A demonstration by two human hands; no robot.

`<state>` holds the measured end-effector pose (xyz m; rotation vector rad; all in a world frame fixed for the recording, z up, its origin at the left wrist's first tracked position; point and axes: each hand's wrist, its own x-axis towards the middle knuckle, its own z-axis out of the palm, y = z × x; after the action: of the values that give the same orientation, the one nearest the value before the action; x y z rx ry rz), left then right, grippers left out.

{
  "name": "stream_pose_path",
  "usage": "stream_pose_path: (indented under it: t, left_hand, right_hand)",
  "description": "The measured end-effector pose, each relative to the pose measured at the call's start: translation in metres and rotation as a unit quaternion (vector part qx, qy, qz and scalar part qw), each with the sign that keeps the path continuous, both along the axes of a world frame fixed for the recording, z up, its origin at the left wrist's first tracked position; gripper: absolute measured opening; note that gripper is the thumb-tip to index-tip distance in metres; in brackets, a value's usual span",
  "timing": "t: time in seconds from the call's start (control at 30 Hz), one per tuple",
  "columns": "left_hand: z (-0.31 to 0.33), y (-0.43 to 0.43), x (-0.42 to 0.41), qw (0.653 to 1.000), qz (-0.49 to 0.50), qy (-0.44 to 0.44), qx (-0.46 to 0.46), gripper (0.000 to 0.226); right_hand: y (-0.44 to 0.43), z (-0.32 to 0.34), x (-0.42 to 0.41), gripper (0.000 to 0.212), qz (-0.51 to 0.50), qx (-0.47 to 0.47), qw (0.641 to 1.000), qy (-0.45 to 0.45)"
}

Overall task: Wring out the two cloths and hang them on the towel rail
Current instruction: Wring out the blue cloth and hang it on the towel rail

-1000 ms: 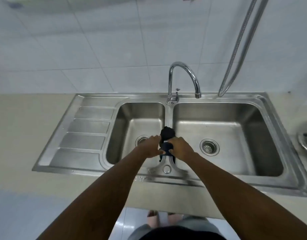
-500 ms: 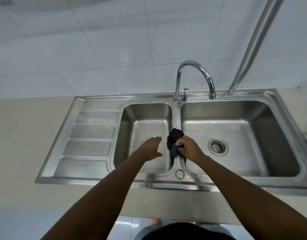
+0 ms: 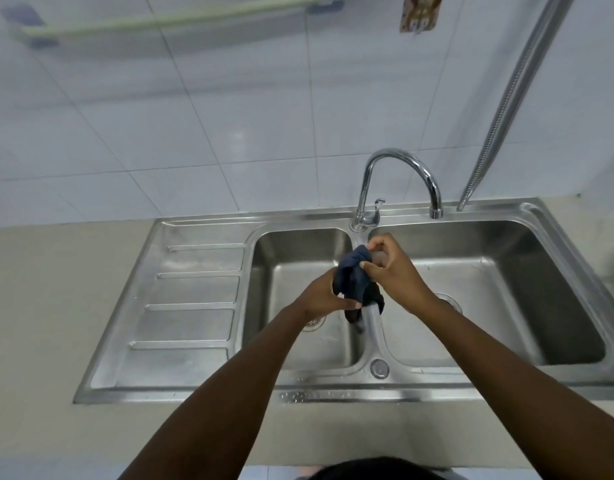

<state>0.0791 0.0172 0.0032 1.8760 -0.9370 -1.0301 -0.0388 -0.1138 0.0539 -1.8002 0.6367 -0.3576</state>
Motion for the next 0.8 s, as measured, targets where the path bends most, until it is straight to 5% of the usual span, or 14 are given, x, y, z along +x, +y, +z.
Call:
stream_pose_path:
  t: [0.2, 0.33, 0.53, 0.67, 0.8]
  left_hand:
    - [0.014, 0.007, 0.018, 0.997, -0.008, -0.072, 0.036, 0.019]
    - [0.027, 0.013, 0.026, 0.997, -0.027, -0.032, 0.06, 0.022]
    - [0.05, 0.015, 0.033, 0.979, -0.107, -0.15, 0.091, 0.028]
    - [0.06, 0.023, 0.04, 0.956, -0.159, -0.217, 0.118, 0.026]
    - [0.056, 0.035, 0.051, 0.898, -0.174, -0.38, 0.136, 0.031]
  right_hand:
    - [-0.002, 0.005, 0.01, 0.042, 0.05, -0.161, 0.984, 0.053]
    - [0.009, -0.001, 0.01, 0.042, 0.156, -0.232, 0.949, 0.145]
    - [0.019, -0.019, 0.038, 0.03, 0.164, -0.404, 0.869, 0.236]
    - [0.027, -0.012, 0.041, 0.028, 0.19, -0.383, 0.878, 0.215]
    - [0.017, -0.006, 0.038, 0.04, 0.2, -0.382, 0.877, 0.212]
